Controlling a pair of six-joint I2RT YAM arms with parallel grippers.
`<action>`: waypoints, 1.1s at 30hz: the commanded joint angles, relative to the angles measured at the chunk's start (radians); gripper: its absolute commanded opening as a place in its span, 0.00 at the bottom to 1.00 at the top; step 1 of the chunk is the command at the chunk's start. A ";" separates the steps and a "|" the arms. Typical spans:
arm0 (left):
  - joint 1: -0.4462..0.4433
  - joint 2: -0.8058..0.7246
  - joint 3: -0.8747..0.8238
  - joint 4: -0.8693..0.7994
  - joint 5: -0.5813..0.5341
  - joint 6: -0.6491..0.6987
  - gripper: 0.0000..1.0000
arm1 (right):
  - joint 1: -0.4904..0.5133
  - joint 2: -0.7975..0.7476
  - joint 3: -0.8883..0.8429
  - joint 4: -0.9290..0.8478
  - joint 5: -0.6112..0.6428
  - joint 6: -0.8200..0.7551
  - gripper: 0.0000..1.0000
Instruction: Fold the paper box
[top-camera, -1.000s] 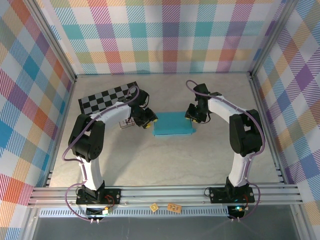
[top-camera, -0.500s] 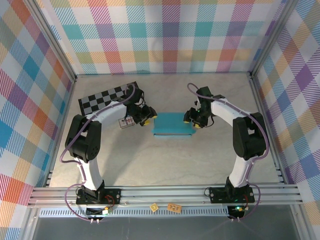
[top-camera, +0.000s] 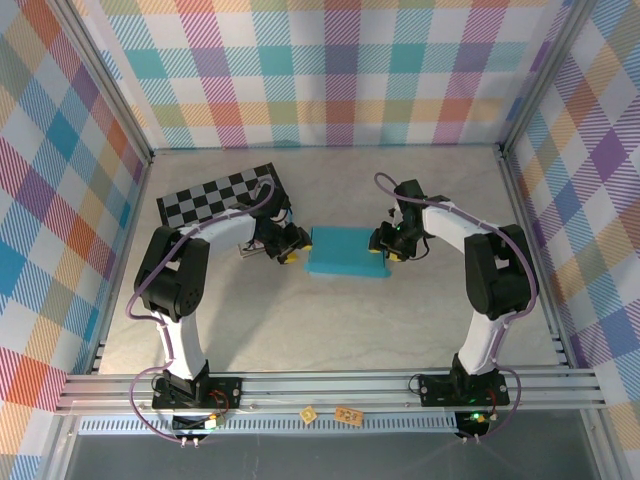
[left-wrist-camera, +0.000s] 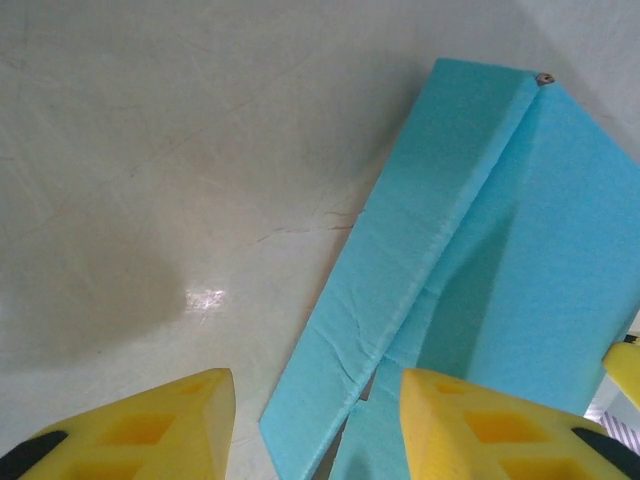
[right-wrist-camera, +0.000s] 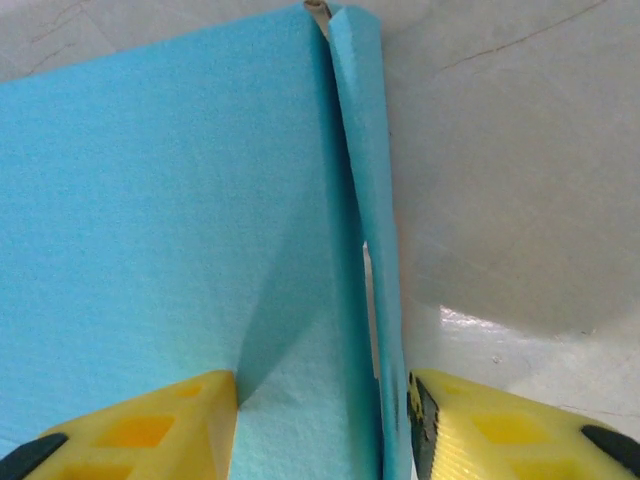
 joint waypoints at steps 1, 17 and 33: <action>-0.007 0.015 -0.023 0.030 0.024 0.019 0.46 | -0.007 0.040 -0.022 -0.025 0.022 -0.019 0.46; -0.015 -0.012 0.008 0.066 0.060 -0.029 0.49 | -0.010 0.050 -0.023 -0.040 0.035 -0.031 0.43; -0.044 0.014 -0.081 0.105 0.046 -0.015 0.29 | -0.018 0.066 -0.010 -0.046 -0.005 -0.034 0.42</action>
